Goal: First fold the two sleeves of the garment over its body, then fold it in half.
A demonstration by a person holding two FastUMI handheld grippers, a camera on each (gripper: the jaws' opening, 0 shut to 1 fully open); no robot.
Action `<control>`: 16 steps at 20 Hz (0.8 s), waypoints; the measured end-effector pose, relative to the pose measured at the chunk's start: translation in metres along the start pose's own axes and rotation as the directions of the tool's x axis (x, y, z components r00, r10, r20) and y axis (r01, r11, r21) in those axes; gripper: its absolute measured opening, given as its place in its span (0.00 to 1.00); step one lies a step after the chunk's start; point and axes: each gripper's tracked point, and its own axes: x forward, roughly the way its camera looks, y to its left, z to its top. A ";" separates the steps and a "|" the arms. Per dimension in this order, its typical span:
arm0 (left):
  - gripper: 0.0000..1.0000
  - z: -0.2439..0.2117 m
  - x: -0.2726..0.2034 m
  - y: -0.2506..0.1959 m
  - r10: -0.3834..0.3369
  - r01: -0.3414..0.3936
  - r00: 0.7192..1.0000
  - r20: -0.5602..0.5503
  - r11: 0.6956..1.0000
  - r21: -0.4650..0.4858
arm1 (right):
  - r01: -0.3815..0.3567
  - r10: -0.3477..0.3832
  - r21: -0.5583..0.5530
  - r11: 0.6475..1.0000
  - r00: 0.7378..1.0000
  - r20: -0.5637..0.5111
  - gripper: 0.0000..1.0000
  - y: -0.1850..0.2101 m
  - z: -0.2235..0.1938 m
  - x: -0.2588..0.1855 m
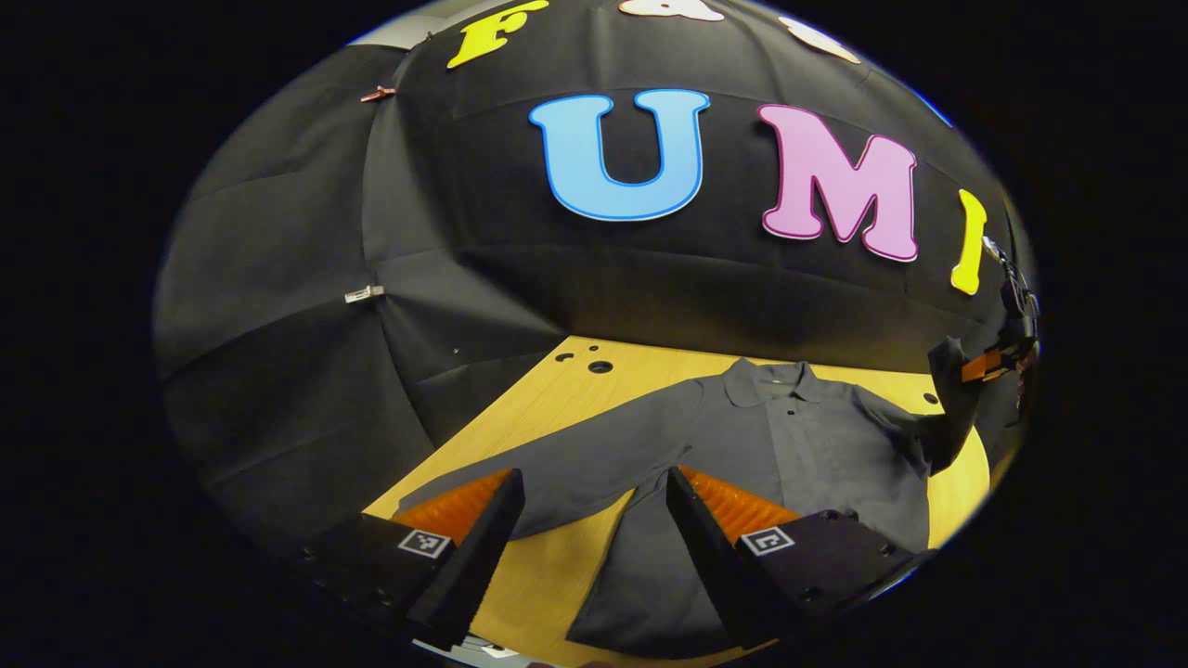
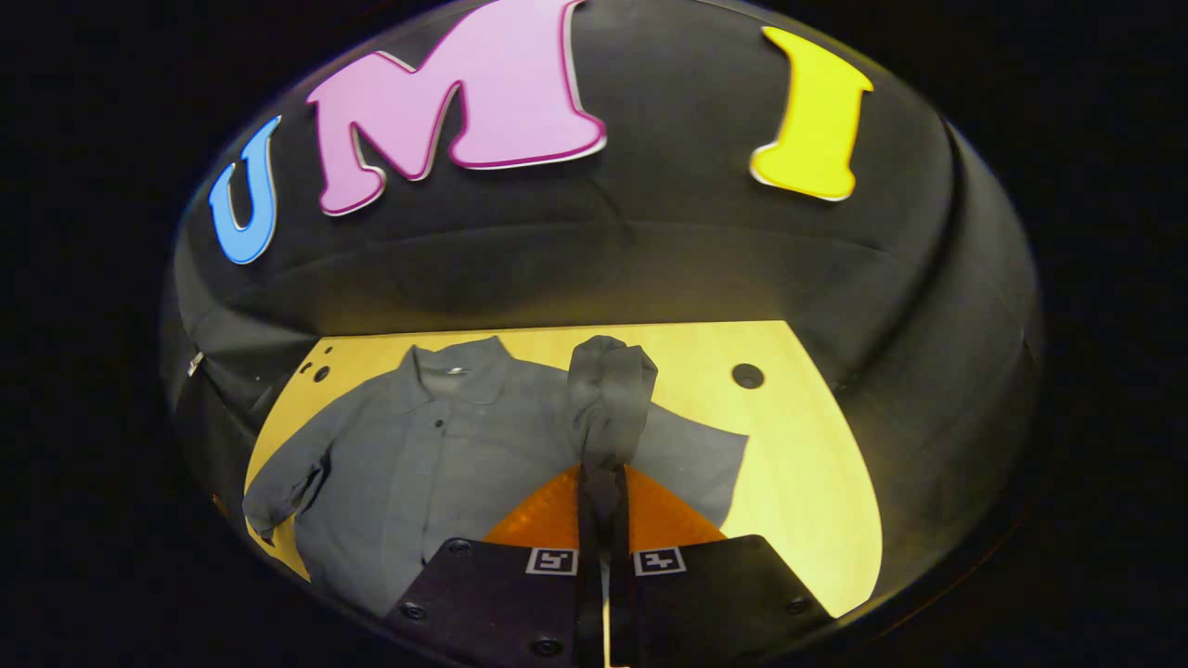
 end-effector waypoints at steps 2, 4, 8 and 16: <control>0.98 -0.006 0.000 0.009 0.012 -0.012 1.000 -0.017 1.000 -0.015 | -0.052 0.052 0.013 0.999 0.999 -0.002 0.07 0.004 0.003 -0.002; 0.98 -0.011 -0.002 0.016 0.026 -0.027 0.999 -0.030 0.999 -0.025 | -0.104 0.104 0.015 0.994 0.995 -0.003 0.07 0.010 0.005 -0.001; 0.98 -0.025 -0.006 0.030 0.038 -0.041 0.997 -0.072 0.998 -0.049 | -0.281 0.283 0.069 0.957 0.959 -0.011 0.07 0.049 0.007 -0.014; 0.98 -0.047 -0.013 0.062 0.098 -0.110 0.987 -0.128 0.990 -0.087 | -0.384 0.389 0.071 0.921 0.918 -0.072 0.07 0.115 -0.025 0.009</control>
